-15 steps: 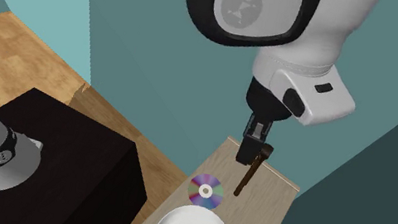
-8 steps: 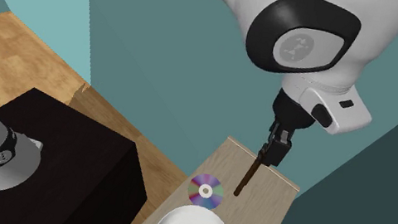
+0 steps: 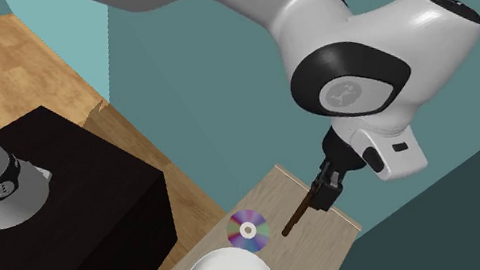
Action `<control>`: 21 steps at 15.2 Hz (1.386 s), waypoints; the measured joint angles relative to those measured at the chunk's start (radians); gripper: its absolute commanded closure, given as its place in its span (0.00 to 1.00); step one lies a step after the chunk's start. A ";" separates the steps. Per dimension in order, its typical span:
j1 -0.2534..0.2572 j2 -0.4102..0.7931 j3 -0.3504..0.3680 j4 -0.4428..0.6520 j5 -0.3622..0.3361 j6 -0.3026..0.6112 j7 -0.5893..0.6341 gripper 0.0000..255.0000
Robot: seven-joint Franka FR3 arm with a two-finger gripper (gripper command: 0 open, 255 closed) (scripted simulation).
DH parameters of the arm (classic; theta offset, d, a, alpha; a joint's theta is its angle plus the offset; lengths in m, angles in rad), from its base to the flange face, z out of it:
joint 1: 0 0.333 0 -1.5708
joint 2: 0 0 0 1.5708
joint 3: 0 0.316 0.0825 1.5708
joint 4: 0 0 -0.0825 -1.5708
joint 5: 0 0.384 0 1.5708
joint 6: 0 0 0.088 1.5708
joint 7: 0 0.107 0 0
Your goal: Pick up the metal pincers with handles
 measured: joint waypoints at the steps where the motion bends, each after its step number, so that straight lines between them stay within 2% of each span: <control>1: 0.000 0.001 0.000 -0.001 0.000 0.002 0.000 1.00; 11: 0.000 -0.001 0.000 0.001 0.000 -0.002 0.000 1.00; 21: 0.000 -0.035 0.007 0.080 0.013 -0.112 -0.010 1.00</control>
